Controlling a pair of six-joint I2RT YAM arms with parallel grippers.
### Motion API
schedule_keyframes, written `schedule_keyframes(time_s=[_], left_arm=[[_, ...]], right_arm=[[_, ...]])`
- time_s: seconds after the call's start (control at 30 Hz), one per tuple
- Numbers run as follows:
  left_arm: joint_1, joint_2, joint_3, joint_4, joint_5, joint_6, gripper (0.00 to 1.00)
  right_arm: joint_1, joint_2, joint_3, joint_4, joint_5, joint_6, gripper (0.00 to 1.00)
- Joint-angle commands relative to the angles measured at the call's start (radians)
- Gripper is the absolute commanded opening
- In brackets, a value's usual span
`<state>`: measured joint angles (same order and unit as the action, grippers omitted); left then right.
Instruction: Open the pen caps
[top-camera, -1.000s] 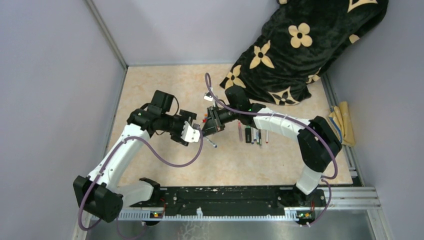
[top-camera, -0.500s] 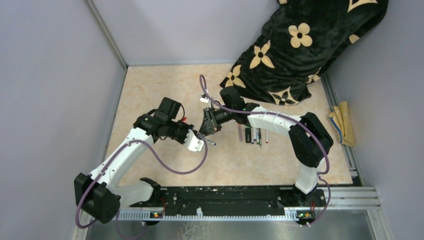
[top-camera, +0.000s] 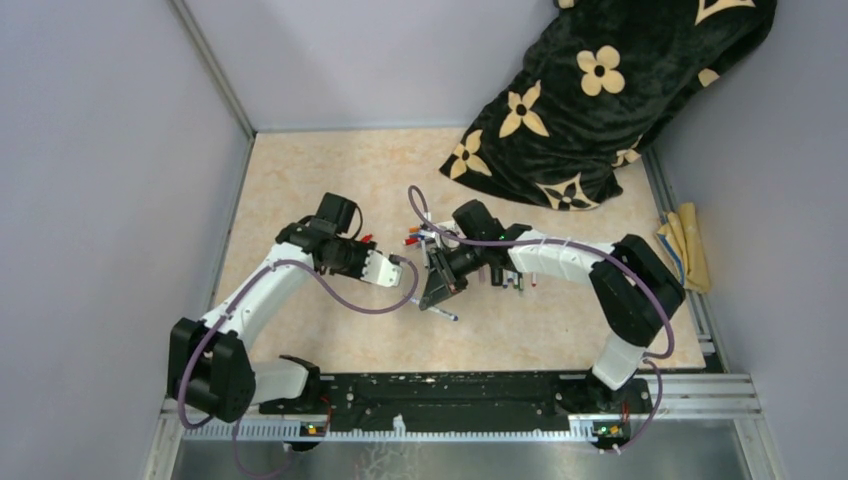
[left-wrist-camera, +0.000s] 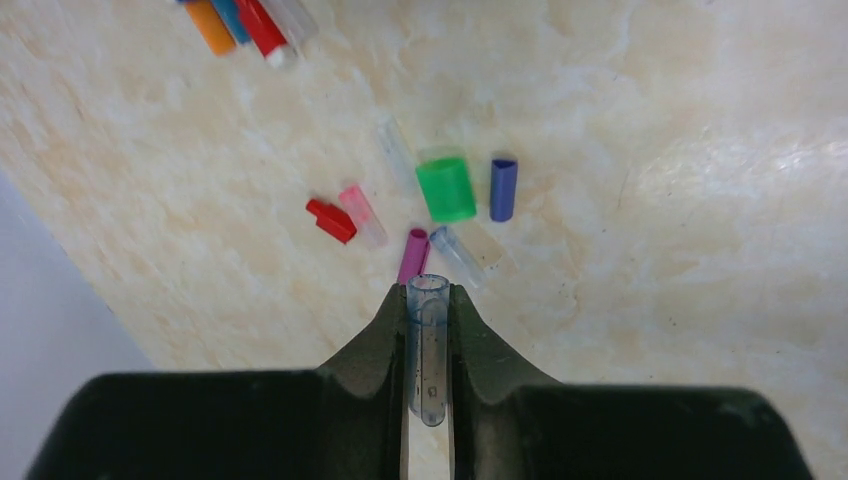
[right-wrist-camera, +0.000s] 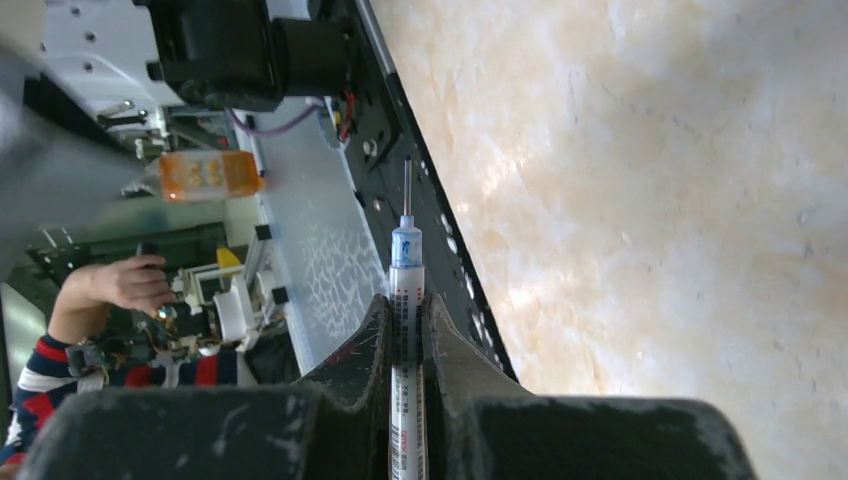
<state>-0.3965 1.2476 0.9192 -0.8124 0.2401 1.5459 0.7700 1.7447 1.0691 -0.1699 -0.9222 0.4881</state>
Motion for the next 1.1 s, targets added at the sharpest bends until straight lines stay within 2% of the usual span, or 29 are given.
schedule_keyframes(time_s=[0.0, 0.2, 0.33, 0.4, 0.47, 0.53, 0.6, 0.77, 0.97, 1.07], left_arm=[[0.068, 0.035, 0.019, 0.058, -0.035, 0.042, 0.0], [0.123, 0.066, 0.036, 0.085, -0.002, 0.047, 0.0], [0.124, 0.047, 0.061, 0.038, 0.096, 0.031, 0.0], [0.124, 0.038, 0.036, 0.09, 0.091, -0.007, 0.0], [0.138, 0.065, 0.027, 0.126, 0.089, -0.083, 0.0], [0.162, 0.134, 0.045, 0.15, 0.092, -0.172, 0.0], [0.199, 0.223, 0.094, 0.141, 0.114, -0.241, 0.0], [0.262, 0.382, 0.174, 0.128, 0.131, -0.32, 0.0], [0.266, 0.399, 0.124, 0.153, 0.156, -0.331, 0.0], [0.266, 0.404, 0.098, 0.176, 0.157, -0.342, 0.07]], right_arm=[[-0.009, -0.128, -0.044, -0.073, 0.047, -0.084, 0.0], [-0.035, -0.187, -0.091, -0.062, 0.099, -0.07, 0.0], [-0.037, -0.183, -0.078, -0.054, 0.125, -0.062, 0.0], [-0.037, -0.19, -0.063, -0.098, 0.26, -0.083, 0.0], [-0.037, -0.19, -0.045, -0.156, 0.55, -0.081, 0.0], [-0.038, -0.194, -0.061, -0.142, 0.816, -0.061, 0.0], [-0.038, -0.192, -0.082, -0.094, 0.965, -0.035, 0.0], [-0.033, -0.099, -0.065, -0.013, 1.114, -0.002, 0.0], [-0.033, 0.003, -0.054, 0.053, 1.21, 0.039, 0.0], [-0.032, 0.025, -0.069, 0.076, 1.239, 0.055, 0.0]])
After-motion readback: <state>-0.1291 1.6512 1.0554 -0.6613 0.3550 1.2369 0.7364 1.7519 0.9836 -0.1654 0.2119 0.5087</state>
